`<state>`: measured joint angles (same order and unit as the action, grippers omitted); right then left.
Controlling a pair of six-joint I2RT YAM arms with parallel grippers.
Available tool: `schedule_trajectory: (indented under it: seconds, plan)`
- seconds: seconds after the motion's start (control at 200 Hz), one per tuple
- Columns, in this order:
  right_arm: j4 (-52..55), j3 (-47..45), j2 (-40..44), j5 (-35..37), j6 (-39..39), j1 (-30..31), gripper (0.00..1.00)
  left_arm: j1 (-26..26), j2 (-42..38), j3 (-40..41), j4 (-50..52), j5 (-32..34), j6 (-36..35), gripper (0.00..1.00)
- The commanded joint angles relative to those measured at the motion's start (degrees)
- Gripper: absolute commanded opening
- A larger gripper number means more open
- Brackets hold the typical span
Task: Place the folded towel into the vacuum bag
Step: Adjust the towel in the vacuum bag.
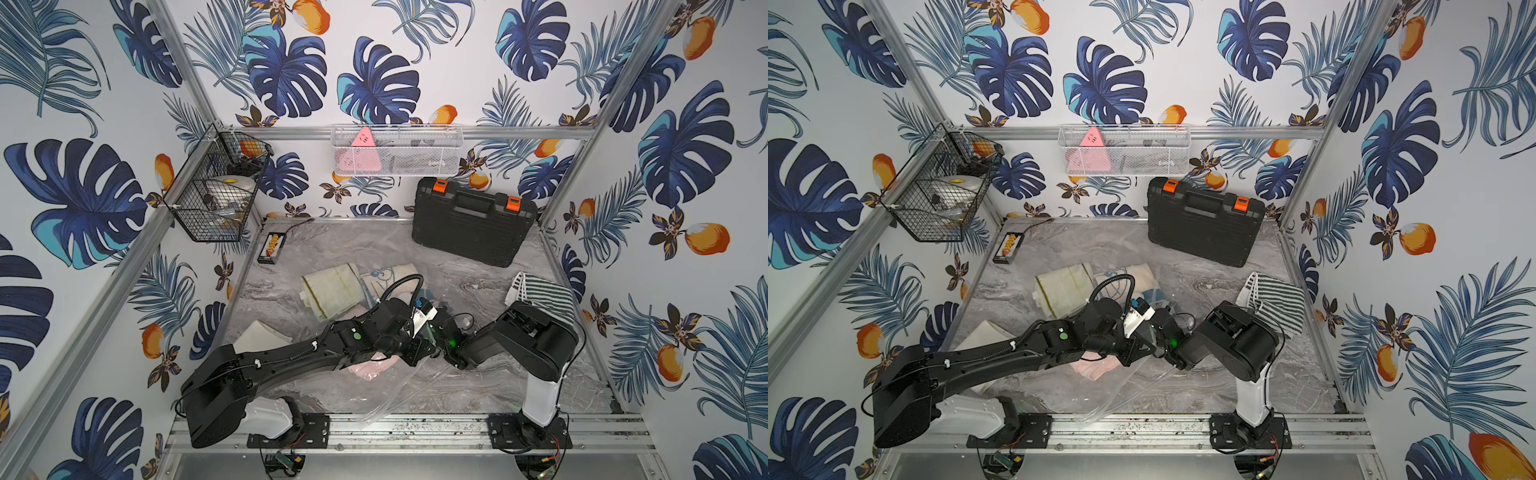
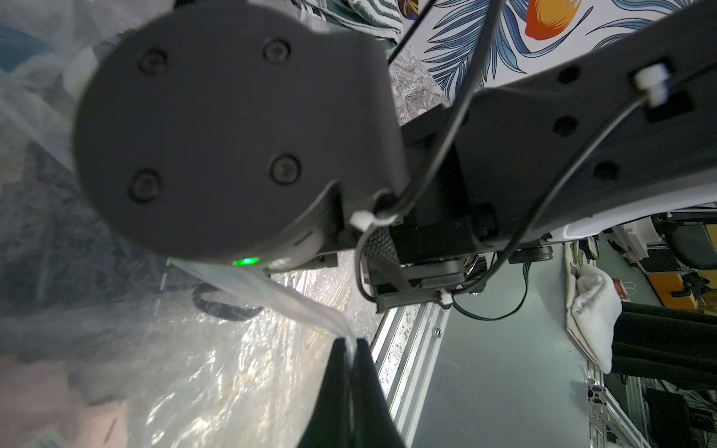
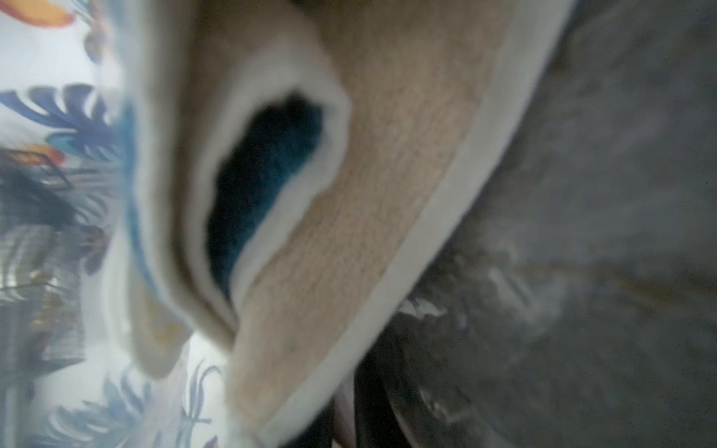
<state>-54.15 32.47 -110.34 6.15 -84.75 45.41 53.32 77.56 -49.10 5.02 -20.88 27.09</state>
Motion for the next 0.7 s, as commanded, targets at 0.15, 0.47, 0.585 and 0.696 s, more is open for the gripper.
schedule_trajectory:
  seconds: [0.15,0.47,0.585,0.696]
  plan:
    - [4.04,2.92,1.27,9.22,1.42,-4.4,0.2,0.12,-1.67,1.54,0.6,-0.4,-0.15,0.0]
    - [15.68,-8.94,17.07,1.87,1.6,1.21,0.45,-2.22,-2.13,1.84,-0.8,5.21,1.78,0.0]
    - [31.26,-8.44,26.63,0.54,3.66,6.11,0.54,-2.87,-0.83,1.01,-2.02,5.59,2.02,0.0]
    - [43.94,-9.03,35.66,-0.44,5.05,7.85,0.56,-2.91,0.32,0.06,-1.68,5.54,1.38,0.0]
